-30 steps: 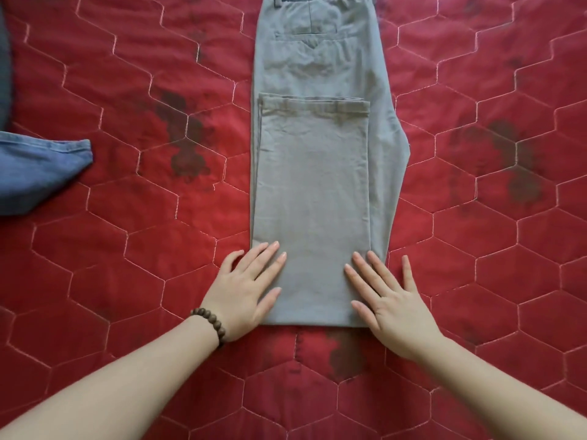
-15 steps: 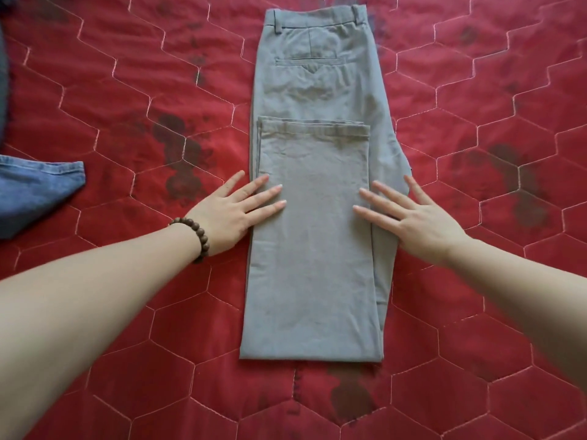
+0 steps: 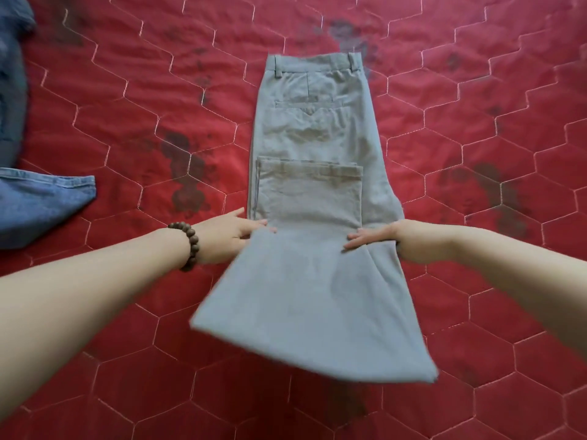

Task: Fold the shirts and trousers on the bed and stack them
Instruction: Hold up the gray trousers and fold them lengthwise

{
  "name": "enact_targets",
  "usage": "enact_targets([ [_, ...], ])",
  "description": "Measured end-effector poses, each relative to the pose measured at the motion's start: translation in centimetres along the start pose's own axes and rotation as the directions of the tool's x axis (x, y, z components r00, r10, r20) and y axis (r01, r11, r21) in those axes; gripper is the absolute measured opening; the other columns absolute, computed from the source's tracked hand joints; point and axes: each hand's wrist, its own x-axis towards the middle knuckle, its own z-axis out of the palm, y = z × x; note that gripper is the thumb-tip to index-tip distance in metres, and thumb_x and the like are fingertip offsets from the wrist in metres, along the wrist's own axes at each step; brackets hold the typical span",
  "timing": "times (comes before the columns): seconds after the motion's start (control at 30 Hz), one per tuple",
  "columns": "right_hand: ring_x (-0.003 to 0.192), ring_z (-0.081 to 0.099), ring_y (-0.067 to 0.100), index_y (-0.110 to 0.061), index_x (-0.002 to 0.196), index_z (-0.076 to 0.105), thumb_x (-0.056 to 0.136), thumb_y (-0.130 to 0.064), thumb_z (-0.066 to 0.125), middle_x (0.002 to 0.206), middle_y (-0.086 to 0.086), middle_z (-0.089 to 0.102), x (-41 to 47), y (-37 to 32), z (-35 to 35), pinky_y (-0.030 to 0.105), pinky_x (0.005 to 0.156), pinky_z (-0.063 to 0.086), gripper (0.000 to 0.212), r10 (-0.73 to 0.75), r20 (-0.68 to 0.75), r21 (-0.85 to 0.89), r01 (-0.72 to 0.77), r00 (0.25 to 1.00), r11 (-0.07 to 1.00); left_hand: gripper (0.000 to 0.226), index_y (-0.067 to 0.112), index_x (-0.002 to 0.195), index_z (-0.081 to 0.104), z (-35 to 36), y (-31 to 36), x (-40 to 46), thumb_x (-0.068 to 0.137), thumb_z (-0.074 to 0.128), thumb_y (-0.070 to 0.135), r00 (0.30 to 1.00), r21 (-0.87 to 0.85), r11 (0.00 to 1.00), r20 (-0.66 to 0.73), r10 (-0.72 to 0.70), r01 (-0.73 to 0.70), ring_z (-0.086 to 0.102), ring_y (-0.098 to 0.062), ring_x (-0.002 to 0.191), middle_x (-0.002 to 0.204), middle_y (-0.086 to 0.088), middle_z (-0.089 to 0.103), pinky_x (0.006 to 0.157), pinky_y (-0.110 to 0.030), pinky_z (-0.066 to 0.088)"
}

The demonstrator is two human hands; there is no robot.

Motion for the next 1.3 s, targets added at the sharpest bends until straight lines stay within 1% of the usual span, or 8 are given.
enact_targets([
  [0.07, 0.108, 0.059, -0.006, -0.028, 0.119, 0.066, 0.095, -0.001, 0.049, 0.118, -0.013, 0.067, -0.4, -0.2, -0.7, 0.009, 0.087, 0.046, 0.04, 0.035, -0.098, 0.309, -0.004, 0.995, 0.951, 0.071, -0.004, 0.123, 0.06, -1.1, 1.0, 0.9, 0.105, 0.01, 0.043, 0.895, -0.143, 0.928, -0.25, -0.369, 0.343, 0.054, -0.014, 0.115, 0.109, 0.001, 0.072, 0.114, -0.043, 0.029],
  [0.13, 0.096, 0.066, 0.001, -0.027, 0.109, 0.065, 0.092, -0.033, 0.063, 0.102, -0.012, 0.073, 0.2, 0.3, -1.1, 0.011, 0.081, 0.05, 0.018, 0.175, -0.246, 0.594, 0.005, 0.953, 0.805, 0.083, 0.013, 0.092, 0.076, -2.4, 0.2, 1.7, 0.08, 0.034, 0.083, 0.933, -0.621, 0.769, -0.169, -0.317, 0.149, 0.065, -0.016, 0.091, 0.09, 0.007, 0.073, 0.098, -0.035, 0.048],
  [0.27, 0.088, 0.072, 0.019, -0.012, 0.111, 0.065, 0.087, -0.041, 0.065, 0.096, 0.001, 0.075, 3.5, 1.8, -0.5, 0.033, 0.079, 0.057, 0.038, 0.503, -0.243, 0.897, -0.005, 0.83, 0.441, 0.047, 0.013, 0.074, 0.071, -1.9, -0.8, 3.5, 0.089, 0.056, 0.055, 0.85, -0.808, 0.574, -0.205, -0.485, 0.132, 0.07, -0.021, 0.079, 0.074, 0.005, 0.073, 0.075, -0.035, 0.053],
  [0.37, 0.079, 0.073, 0.015, -0.011, 0.106, 0.068, 0.088, -0.036, 0.067, 0.086, -0.001, 0.076, 4.7, 2.3, 0.6, 0.027, 0.064, 0.057, 0.031, 0.536, -0.319, 0.87, 0.017, 0.782, 0.493, 0.025, 0.011, 0.092, 0.071, -0.4, -1.2, 4.8, 0.093, 0.059, 0.033, 0.861, -0.775, 0.615, -0.205, -0.466, 0.148, 0.07, -0.026, 0.089, 0.09, -0.005, 0.074, 0.085, -0.043, 0.054],
  [0.53, 0.088, 0.069, 0.02, -0.012, 0.1, 0.069, 0.09, -0.028, 0.066, 0.097, 0.007, 0.074, 4.0, 2.4, 2.4, 0.04, 0.083, 0.053, 0.019, 0.511, -0.418, 0.714, -0.076, 0.751, 0.696, 0.016, 0.019, 0.094, 0.068, 0.8, -0.5, 3.0, 0.096, 0.055, 0.029, 0.853, -0.674, 0.727, -0.297, -0.429, 0.131, 0.067, -0.01, 0.087, 0.09, 0.008, 0.072, 0.073, -0.024, 0.048],
  [0.87, 0.082, 0.071, 0.027, -0.001, 0.085, 0.07, 0.088, -0.039, 0.066, 0.09, 0.015, 0.073, 4.7, 1.3, 0.0, 0.04, 0.071, 0.054, 0.039, 0.554, -0.432, 0.764, -0.037, 0.711, 0.644, 0.017, 0.01, 0.094, 0.07, -1.3, 0.8, 4.4, 0.09, 0.066, 0.026, 0.827, -0.89, 0.456, -0.241, -0.508, 0.021, 0.071, -0.028, 0.087, 0.091, -0.009, 0.075, 0.083, -0.049, 0.056],
  [1.13, 0.072, 0.062, -0.006, -0.024, 0.082, 0.066, 0.094, -0.02, 0.059, 0.08, -0.02, 0.07, 5.3, 0.1, -1.8, 0.01, 0.06, 0.044, 0.014, 0.402, -0.767, 0.562, 0.223, 0.501, 0.796, 0.013, 0.026, 0.097, 0.07, -2.8, 0.8, 6.5, 0.093, 0.061, 0.017, 0.751, -0.903, 0.336, -0.413, -0.515, -0.266, 0.072, -0.017, 0.085, 0.094, 0.0, 0.075, 0.066, -0.027, 0.057],
  [1.3, 0.084, 0.062, 0.023, -0.006, 0.087, 0.064, 0.096, -0.023, 0.056, 0.087, 0.003, 0.069, 9.0, 0.6, -3.1, 0.031, 0.068, 0.041, 0.021, 0.504, -0.679, 0.576, -0.038, 0.534, 0.816, 0.033, 0.008, 0.068, 0.049, -2.5, -0.2, 8.5, 0.091, 0.063, 0.027, 0.635, -0.798, 0.6, -0.436, -0.638, 0.055, 0.048, -0.013, 0.056, 0.063, -0.005, 0.052, 0.059, -0.025, 0.041],
])
